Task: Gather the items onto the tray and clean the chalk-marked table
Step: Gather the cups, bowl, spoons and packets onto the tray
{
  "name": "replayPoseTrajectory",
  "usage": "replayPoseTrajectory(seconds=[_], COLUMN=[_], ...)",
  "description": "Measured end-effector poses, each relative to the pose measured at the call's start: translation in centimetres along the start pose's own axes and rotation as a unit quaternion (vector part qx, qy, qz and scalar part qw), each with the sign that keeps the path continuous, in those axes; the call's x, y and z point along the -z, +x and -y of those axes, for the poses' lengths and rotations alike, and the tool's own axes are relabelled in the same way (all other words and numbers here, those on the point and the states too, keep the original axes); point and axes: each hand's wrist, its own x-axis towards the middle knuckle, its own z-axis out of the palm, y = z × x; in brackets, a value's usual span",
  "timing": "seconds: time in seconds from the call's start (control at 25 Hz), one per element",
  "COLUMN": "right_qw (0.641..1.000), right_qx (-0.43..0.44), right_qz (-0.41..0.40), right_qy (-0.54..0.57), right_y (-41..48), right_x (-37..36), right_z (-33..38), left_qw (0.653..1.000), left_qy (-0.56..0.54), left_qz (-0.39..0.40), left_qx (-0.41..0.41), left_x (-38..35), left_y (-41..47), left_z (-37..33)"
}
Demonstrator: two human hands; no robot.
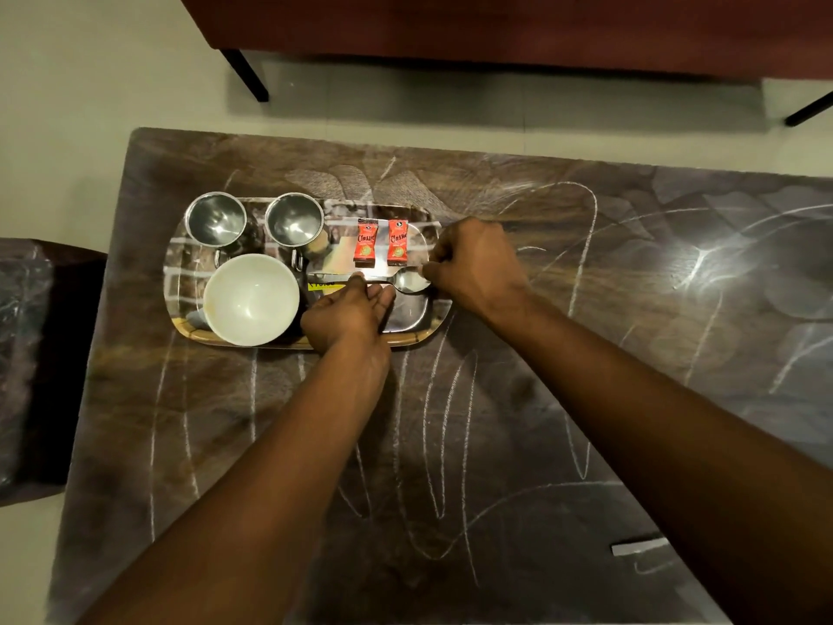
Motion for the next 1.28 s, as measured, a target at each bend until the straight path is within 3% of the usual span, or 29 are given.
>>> replayPoseTrajectory(seconds=[0.16,0.28,0.44,0.56,0.68,0.88,1.12,1.2,1.28], right_qw=[0.997,0.989,0.974,0.958,0.952,0.953,0.95,0.933,0.888], right_qx=[-0.067,-0.133,-0.215,-0.267,-0.284,-0.282,-0.279,-0.296,-0.334], right_qz=[-0.029,-0.02,-0.024,-0.041,-0.062,-0.069,-0.099,-0.112,-0.135], right_qy=[0.039,0.06,0.065,0.093,0.098,0.084,0.096,0.168,0.287], right_y=[-5.2,-12.0,-21.8,-27.4,-31.2,-35.9,-37.6,-37.6,-37.2], right_x=[4.3,7.1,8.1,7.4,7.3,6.9,5.2,5.1,5.2], right_z=[-4.3,-9.5,-16.1,-20.7,-23.8,-27.4,-29.7,-29.6,-29.2], left_qw=[0.997,0.975,0.878,0.814,0.776,0.745,0.742,0.744,0.755], left_qy=[0.042,0.159,0.357,0.44,0.488,0.536,0.539,0.538,0.525], left_qz=[0.053,0.156,0.319,0.377,0.393,0.381,0.378,0.372,0.361], left_qx=[-0.031,0.004,0.012,-0.034,-0.068,-0.114,-0.128,-0.137,-0.152], left_x=[0.1,0.4,1.7,2.9,4.1,6.0,6.8,7.1,7.5], left_y=[-3.3,-7.6,-12.3,-14.5,-15.8,-17.9,-18.7,-18.8,-18.6], left_z=[1.9,5.6,12.3,17.3,21.3,26.1,28.6,28.4,27.7])
